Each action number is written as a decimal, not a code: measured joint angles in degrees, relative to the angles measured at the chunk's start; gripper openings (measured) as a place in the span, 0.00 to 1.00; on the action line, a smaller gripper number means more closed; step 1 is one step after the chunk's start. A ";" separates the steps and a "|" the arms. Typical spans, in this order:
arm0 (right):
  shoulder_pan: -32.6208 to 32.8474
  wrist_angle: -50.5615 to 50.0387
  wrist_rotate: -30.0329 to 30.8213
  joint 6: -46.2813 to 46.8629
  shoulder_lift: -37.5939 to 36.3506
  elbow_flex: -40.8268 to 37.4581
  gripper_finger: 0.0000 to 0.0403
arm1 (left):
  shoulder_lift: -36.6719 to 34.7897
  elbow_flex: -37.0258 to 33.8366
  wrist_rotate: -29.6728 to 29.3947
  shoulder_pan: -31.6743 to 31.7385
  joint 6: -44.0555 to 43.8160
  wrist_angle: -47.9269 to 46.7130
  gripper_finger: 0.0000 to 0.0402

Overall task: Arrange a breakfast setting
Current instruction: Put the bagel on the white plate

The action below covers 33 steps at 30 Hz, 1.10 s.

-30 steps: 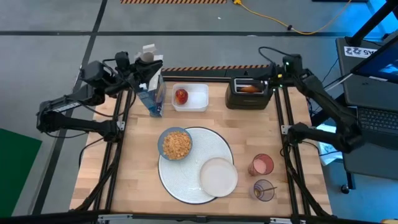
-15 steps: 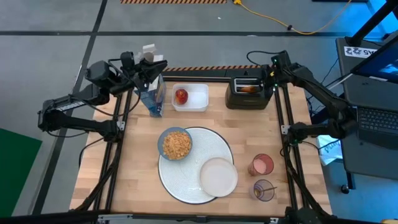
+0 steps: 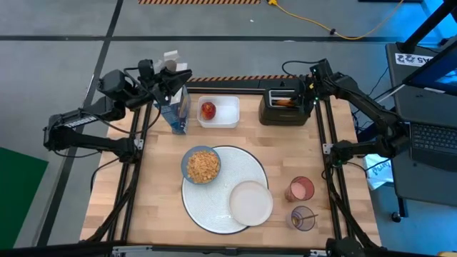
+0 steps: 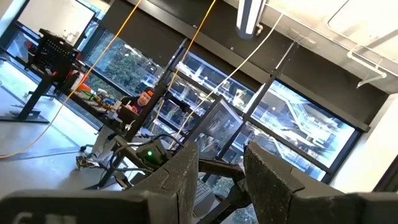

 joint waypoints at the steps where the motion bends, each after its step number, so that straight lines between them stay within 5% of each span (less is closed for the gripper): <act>1: 0.00 -0.33 -0.29 -0.01 0.00 0.14 0.05 | 0.00 0.00 -0.01 0.00 0.00 0.01 0.30; 20: 3.35 -17.90 -0.05 -1.44 -0.01 26.59 0.03 | 0.00 0.00 -0.25 0.00 0.46 0.16 0.30; 25: 11.39 -19.98 -3.90 1.28 -0.07 32.21 0.03 | 0.00 0.00 -0.25 0.00 0.55 0.14 0.30; 33: 34.19 -19.05 -4.55 8.47 -0.21 33.62 0.03 | 0.00 0.00 -0.25 0.00 0.59 0.14 0.30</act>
